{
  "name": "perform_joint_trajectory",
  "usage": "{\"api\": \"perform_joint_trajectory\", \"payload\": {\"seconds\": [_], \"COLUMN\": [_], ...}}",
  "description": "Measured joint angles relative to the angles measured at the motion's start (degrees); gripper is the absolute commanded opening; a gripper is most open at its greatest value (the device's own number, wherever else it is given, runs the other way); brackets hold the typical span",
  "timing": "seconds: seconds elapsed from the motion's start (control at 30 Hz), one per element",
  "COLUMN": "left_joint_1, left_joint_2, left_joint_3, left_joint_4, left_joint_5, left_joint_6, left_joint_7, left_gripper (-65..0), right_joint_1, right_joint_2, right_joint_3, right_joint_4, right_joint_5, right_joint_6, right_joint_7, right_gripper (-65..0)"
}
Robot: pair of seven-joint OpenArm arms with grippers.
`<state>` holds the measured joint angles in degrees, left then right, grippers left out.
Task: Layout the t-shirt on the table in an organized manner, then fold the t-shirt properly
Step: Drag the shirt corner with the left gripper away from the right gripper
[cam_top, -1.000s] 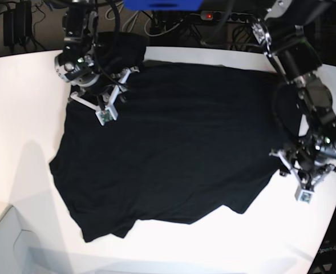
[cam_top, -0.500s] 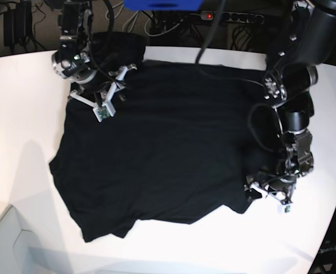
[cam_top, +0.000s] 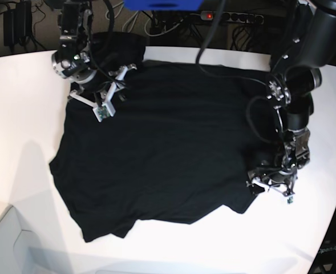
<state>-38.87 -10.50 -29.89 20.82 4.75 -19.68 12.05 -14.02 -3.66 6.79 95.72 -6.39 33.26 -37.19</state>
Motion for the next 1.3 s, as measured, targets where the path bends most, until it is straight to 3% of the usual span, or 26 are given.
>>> {"api": "perform_joint_trajectory", "payload": {"seconds": [0.07, 0.13, 0.2, 0.3, 0.4, 0.6, 0.77, 0.87, 1.3], "left_joint_1": [0.3, 0.3, 0.3, 0.6, 0.6, 0.8, 1.0, 0.8, 1.0], "left_joint_2": [0.0, 0.2, 0.2, 0.2, 0.1, -0.1, -0.2, 0.0, -0.5], "left_joint_3": [0.0, 0.0, 0.0, -0.3, -0.4, -1.6, -7.5, -7.7, -7.8], "left_joint_4": [0.0, 0.0, 0.0, 0.0, 0.0, 1.6, 11.7, 16.7, 18.0], "left_joint_5": [1.5, 3.1, 4.0, 3.7, 3.6, 3.6, 4.0, 3.9, 3.8], "left_joint_6": [0.0, 0.0, 0.0, 0.0, 0.0, -0.3, -0.5, -0.9, -1.0], "left_joint_7": [-0.7, -1.0, -0.9, -0.4, -0.3, 1.3, 5.9, 8.1, 8.1], "left_gripper": [-21.2, -26.5, -39.9, -64.9, -62.8, -64.9, -64.9, -64.9, -64.7], "right_joint_1": [0.0, 0.0, 0.0, 0.0, 0.0, 0.2, 0.2, 0.2, 2.2], "right_joint_2": [0.0, 0.0, 0.0, 0.0, 0.0, 0.0, 0.0, 0.2, 2.7], "right_joint_3": [0.0, 0.0, 0.0, 0.0, 0.0, 0.0, 0.0, -0.4, 0.1], "right_joint_4": [0.0, 0.0, 0.0, -0.1, -0.1, -0.2, -0.3, -0.4, -7.0], "right_joint_5": [0.0, 0.0, 0.0, 0.0, 0.0, 0.0, 0.0, 0.5, 4.0], "right_joint_6": [0.0, 0.0, 0.0, 0.0, 0.0, 0.0, 0.0, 0.2, 0.9], "right_joint_7": [0.0, 0.0, 0.0, 0.0, 0.0, 0.0, 0.2, 0.4, 6.8], "right_gripper": [-39.9, -39.9, -39.9, -39.9, -39.9, -39.8, -39.8, -39.8, -40.2]}}
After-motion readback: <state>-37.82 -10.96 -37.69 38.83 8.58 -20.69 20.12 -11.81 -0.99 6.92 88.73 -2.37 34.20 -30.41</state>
